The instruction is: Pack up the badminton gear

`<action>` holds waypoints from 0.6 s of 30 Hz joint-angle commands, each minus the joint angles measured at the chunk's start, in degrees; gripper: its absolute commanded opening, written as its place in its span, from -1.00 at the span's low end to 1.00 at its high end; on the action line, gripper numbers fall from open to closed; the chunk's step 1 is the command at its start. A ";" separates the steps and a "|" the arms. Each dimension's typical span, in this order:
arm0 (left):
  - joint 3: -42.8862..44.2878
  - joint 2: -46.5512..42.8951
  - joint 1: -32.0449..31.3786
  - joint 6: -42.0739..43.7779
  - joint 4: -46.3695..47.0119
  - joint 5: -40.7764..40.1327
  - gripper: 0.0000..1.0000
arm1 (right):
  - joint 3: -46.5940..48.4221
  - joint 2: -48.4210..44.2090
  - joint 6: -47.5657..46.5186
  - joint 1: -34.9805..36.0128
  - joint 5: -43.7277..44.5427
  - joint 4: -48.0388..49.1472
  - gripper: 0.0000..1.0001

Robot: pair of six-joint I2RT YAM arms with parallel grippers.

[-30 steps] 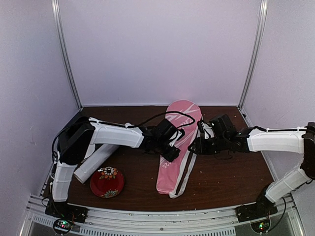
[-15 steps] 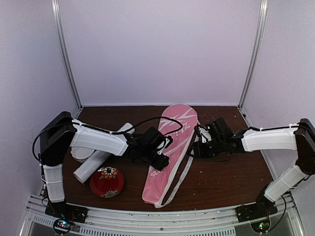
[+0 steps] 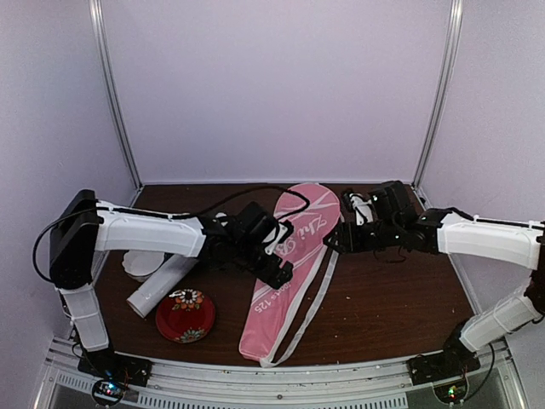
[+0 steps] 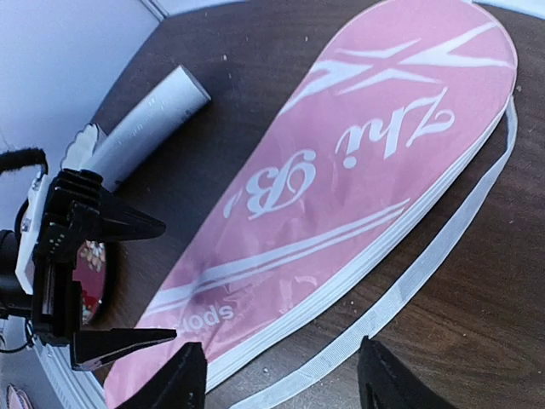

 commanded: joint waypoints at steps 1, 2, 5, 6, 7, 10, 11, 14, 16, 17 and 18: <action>4.31 -6.19 4.03 2.71 -1.66 1.35 0.96 | 3.13 -6.87 -3.43 -2.36 5.42 -3.75 0.40; 4.72 -7.14 5.12 2.75 -1.89 1.64 0.96 | 3.27 -8.30 -3.41 -3.36 5.72 -4.05 0.48; 4.74 -10.87 8.35 2.57 -1.72 2.44 0.96 | 3.46 -12.61 -3.01 -6.69 5.88 -4.65 0.97; 4.44 -12.32 9.56 2.42 -1.68 2.84 0.96 | 3.46 -13.93 -2.83 -7.82 5.84 -4.93 1.00; 4.03 -13.55 10.82 2.20 -1.67 3.41 0.96 | 3.61 -15.07 -2.66 -9.14 5.76 -5.33 1.00; 0.97 -17.90 14.52 1.57 -0.40 5.23 0.96 | 3.80 -18.01 -2.04 -12.83 5.35 -6.81 1.00; -0.55 -19.55 15.77 1.22 0.21 5.79 0.96 | 3.61 -18.97 -1.87 -14.02 5.25 -7.21 1.00; -4.75 -24.40 20.37 -0.82 0.98 6.76 0.96 | 2.35 -21.05 -0.98 -16.97 5.76 -8.36 1.00; -8.47 -27.67 22.95 -1.83 1.73 6.71 0.96 | 0.47 -21.68 -0.66 -18.33 5.39 -8.39 1.00; -10.31 -29.58 23.91 -2.11 2.77 6.10 0.95 | -0.82 -21.72 -0.46 -18.70 5.11 -8.03 1.00; -12.30 -31.34 24.94 -2.42 3.75 5.79 0.96 | -2.66 -21.63 -0.43 -18.99 4.82 -7.69 1.00</action>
